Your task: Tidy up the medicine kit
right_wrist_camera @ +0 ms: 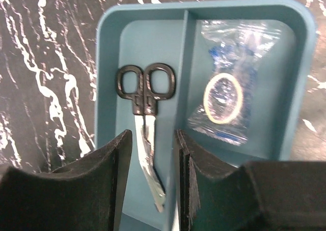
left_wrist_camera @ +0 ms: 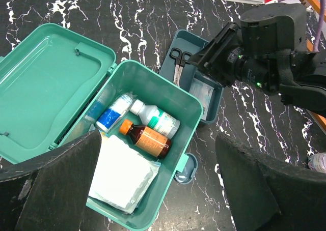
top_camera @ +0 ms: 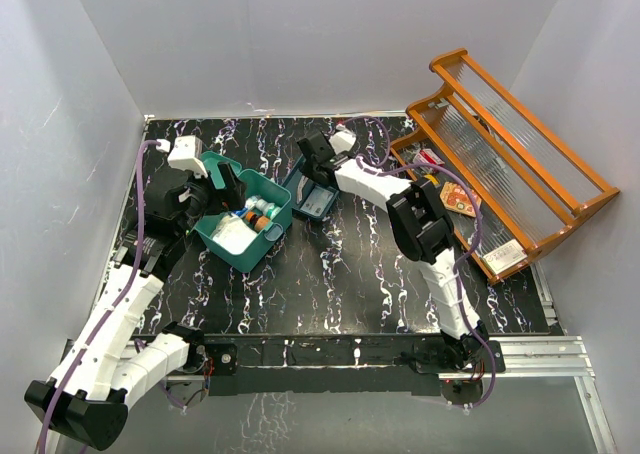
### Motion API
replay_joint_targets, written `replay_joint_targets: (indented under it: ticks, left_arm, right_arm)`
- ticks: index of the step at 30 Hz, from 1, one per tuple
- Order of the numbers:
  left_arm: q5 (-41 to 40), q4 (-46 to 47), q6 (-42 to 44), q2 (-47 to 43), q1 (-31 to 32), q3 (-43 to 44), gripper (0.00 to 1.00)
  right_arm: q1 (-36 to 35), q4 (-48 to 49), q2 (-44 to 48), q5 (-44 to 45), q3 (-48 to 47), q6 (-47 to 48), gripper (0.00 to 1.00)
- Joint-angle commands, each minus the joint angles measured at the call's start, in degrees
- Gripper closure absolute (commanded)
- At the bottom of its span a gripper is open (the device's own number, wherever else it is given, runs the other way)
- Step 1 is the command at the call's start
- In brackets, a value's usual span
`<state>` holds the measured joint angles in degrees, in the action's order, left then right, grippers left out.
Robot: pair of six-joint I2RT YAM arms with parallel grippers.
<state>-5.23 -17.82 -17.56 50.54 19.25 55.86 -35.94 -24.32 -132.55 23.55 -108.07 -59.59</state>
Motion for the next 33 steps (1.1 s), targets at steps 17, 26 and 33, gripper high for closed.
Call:
replay_joint_targets:
  ticks: [17,26,33]
  left_arm:
    - [-0.6,0.3,-0.1,-1.0,-0.2,0.9,0.07]
    - [-0.5,0.6,-0.4,-0.8,-0.2,0.9,0.07]
    - [-0.9,0.7,-0.3,-0.8,-0.2,0.9,0.07]
  right_arm:
    - [-0.5,-0.9,3.7,-4.7,3.3,4.5,0.75]
    - [-3.1,-2.0,6.7,6.3,2.0,10.1,0.74]
    - [-4.8,-3.1,7.7,8.4,2.0,8.8,0.67]
